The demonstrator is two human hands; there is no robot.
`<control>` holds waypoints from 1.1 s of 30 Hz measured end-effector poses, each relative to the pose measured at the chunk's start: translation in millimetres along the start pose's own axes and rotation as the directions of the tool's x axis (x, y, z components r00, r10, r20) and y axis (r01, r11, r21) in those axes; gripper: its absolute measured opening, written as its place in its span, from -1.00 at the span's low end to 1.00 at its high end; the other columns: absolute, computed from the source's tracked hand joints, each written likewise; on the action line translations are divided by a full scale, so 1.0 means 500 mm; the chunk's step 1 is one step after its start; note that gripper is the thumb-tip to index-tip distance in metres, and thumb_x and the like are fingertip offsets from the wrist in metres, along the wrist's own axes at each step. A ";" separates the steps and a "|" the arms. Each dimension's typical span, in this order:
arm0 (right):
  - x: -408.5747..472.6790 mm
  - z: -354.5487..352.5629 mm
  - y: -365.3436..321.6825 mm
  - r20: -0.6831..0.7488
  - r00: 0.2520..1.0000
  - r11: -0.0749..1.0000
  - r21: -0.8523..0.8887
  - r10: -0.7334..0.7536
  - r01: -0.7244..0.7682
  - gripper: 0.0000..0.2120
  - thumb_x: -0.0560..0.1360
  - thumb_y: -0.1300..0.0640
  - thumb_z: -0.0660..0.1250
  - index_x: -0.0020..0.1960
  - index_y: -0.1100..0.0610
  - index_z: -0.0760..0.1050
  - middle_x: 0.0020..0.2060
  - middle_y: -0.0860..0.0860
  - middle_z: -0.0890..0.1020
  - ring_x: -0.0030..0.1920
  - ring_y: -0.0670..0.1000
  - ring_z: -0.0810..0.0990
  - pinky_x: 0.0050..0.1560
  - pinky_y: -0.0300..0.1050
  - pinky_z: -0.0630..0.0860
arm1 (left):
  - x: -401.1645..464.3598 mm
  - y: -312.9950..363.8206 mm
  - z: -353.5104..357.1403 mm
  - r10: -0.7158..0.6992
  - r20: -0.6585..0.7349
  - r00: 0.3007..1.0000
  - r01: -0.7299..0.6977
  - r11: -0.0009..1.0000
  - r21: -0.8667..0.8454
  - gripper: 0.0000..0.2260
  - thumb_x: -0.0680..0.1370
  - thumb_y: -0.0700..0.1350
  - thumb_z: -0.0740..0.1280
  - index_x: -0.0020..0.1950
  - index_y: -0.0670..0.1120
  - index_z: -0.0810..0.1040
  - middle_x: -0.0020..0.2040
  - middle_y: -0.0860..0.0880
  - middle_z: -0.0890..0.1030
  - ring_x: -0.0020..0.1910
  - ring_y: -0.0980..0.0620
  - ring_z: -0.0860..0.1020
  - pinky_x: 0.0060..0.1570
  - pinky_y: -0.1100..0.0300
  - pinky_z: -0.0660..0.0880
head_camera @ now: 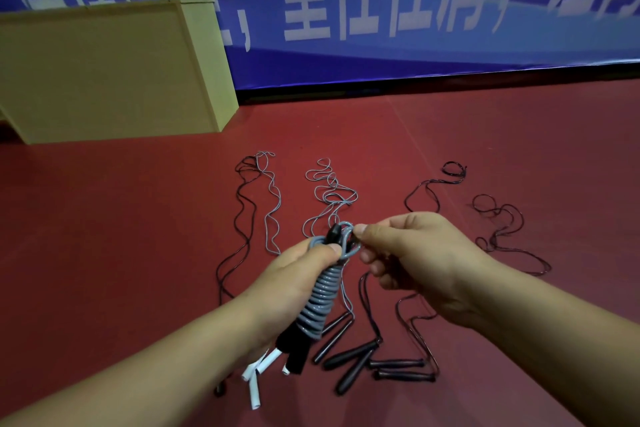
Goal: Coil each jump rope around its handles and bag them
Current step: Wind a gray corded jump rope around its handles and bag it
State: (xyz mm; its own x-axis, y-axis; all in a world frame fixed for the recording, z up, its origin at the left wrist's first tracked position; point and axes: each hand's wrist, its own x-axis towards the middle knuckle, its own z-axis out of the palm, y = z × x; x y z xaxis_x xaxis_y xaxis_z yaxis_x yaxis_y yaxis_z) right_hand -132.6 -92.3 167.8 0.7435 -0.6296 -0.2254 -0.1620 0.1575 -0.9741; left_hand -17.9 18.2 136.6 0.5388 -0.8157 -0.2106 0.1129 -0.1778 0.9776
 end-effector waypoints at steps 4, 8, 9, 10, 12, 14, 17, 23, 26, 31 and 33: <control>0.001 0.004 0.003 -0.006 1.000 0.999 0.032 0.012 -0.012 -0.64 0.51 0.16 0.39 -0.44 0.09 0.45 -0.46 0.06 0.54 -0.50 -0.05 0.42 -0.48 -0.24 0.41 | 0.020 0.003 0.000 -0.080 -0.112 0.990 0.066 0.990 -0.124 -0.82 0.57 -0.06 0.30 -0.18 -0.09 0.58 -0.34 -0.14 0.52 -0.49 -0.02 0.46 -0.39 0.18 0.41; 0.003 0.006 0.008 -0.010 0.999 0.999 0.019 -0.037 0.038 -0.75 0.52 0.13 0.39 -0.30 0.17 0.49 -0.45 0.05 0.54 -0.49 -0.07 0.42 -0.46 -0.23 0.42 | 0.010 0.000 -0.002 -0.039 -0.050 0.998 0.035 0.996 -0.077 -0.84 0.57 -0.03 0.30 -0.07 -0.11 0.55 -0.29 -0.12 0.50 -0.44 0.00 0.46 -0.36 0.18 0.41; 0.004 0.006 0.009 -0.004 0.999 0.999 0.014 -0.048 0.048 -0.76 0.53 0.11 0.38 -0.29 0.17 0.50 -0.44 0.04 0.54 -0.48 -0.07 0.43 -0.44 -0.22 0.43 | 0.006 0.000 -0.003 -0.034 -0.040 0.999 0.032 0.997 -0.065 -0.84 0.57 -0.02 0.29 -0.07 -0.11 0.54 -0.28 -0.12 0.50 -0.43 0.00 0.46 -0.38 0.18 0.41; 0.005 0.006 0.011 0.003 0.998 0.998 0.013 -0.057 0.057 -0.75 0.53 0.10 0.37 -0.28 0.18 0.51 -0.43 0.05 0.54 -0.47 -0.07 0.44 -0.42 -0.21 0.44 | 0.005 0.001 -0.002 -0.036 -0.034 0.999 0.034 0.998 -0.057 -0.84 0.57 -0.01 0.29 -0.08 -0.10 0.53 -0.29 -0.10 0.51 -0.45 0.00 0.46 -0.42 0.21 0.40; 0.007 0.007 0.014 0.007 0.997 0.997 0.022 -0.072 0.072 -0.75 0.54 0.09 0.36 -0.27 0.18 0.51 -0.41 0.06 0.55 -0.46 -0.07 0.45 -0.40 -0.20 0.46 | 0.003 0.005 -0.001 -0.054 -0.029 0.998 0.053 0.997 -0.050 -0.82 0.58 0.00 0.28 -0.09 -0.10 0.50 -0.33 -0.07 0.53 -0.48 0.01 0.45 -0.50 0.26 0.37; 0.008 0.009 0.017 -0.002 0.997 0.996 0.047 -0.082 0.082 -0.75 0.53 0.07 0.36 -0.27 0.19 0.52 -0.41 0.06 0.56 -0.46 -0.07 0.46 -0.40 -0.20 0.47 | 0.001 0.010 0.001 -0.070 -0.026 0.997 0.068 0.996 -0.054 -0.81 0.59 0.01 0.27 -0.08 -0.11 0.48 -0.35 -0.06 0.53 -0.50 0.01 0.43 -0.54 0.27 0.35; 0.009 0.013 0.019 -0.011 0.997 0.992 0.102 -0.073 0.074 -0.75 0.51 0.04 0.37 -0.26 0.17 0.52 -0.39 0.05 0.56 -0.44 -0.08 0.48 -0.39 -0.20 0.50 | -0.002 0.013 0.004 -0.082 -0.013 0.997 0.082 0.996 -0.042 -0.80 0.58 0.01 0.26 -0.09 -0.12 0.47 -0.38 -0.05 0.53 -0.53 0.01 0.42 -0.54 0.29 0.35; 0.009 0.019 0.021 0.045 0.999 0.979 0.201 0.003 -0.012 -0.78 0.50 0.01 0.37 -0.18 0.16 0.55 -0.34 0.02 0.58 -0.38 -0.08 0.50 -0.35 -0.19 0.57 | -0.001 0.015 -0.001 -0.094 0.004 0.996 0.094 0.995 -0.031 -0.83 0.54 -0.01 0.27 -0.11 -0.10 0.49 -0.39 -0.05 0.53 -0.53 -0.01 0.42 -0.48 0.26 0.36; 0.009 0.022 0.022 0.068 0.998 0.978 0.210 -0.007 -0.007 -0.79 0.51 0.03 0.36 -0.18 0.16 0.54 -0.34 0.02 0.57 -0.40 -0.10 0.50 -0.34 -0.21 0.58 | -0.001 0.015 -0.006 -0.114 0.030 0.993 0.115 0.993 -0.030 -0.81 0.48 0.02 0.35 -0.11 -0.10 0.50 -0.40 -0.06 0.52 -0.54 -0.01 0.42 -0.48 0.26 0.36; 0.010 0.024 0.027 0.080 0.996 0.982 0.187 -0.039 0.024 -0.79 0.54 0.06 0.33 -0.19 0.18 0.51 -0.43 -0.03 0.55 -0.42 -0.10 0.50 -0.34 -0.22 0.56 | -0.001 0.011 -0.010 -0.119 0.057 0.991 0.120 0.992 -0.023 -0.77 0.41 0.03 0.38 -0.13 -0.11 0.49 -0.38 -0.08 0.51 -0.55 0.00 0.41 -0.50 0.27 0.36; 0.009 0.024 0.028 0.060 0.996 0.985 0.166 -0.063 0.052 -0.78 0.54 0.09 0.33 -0.22 0.19 0.47 -0.47 -0.03 0.54 -0.44 -0.09 0.50 -0.36 -0.21 0.54 | -0.003 0.009 -0.012 -0.103 0.072 0.992 0.103 0.995 -0.005 -0.77 0.40 0.05 0.37 -0.14 -0.10 0.48 -0.37 -0.08 0.51 -0.54 0.00 0.41 -0.52 0.27 0.36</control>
State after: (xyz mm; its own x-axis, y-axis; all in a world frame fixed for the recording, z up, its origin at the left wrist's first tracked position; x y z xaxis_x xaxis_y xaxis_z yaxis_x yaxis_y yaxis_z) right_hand -123.8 -84.0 153.2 0.7896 -0.5918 -0.1623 -0.0129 0.2483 -0.9686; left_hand -13.1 22.2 141.2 0.4632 -0.8305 -0.3095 0.1723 -0.2582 0.9506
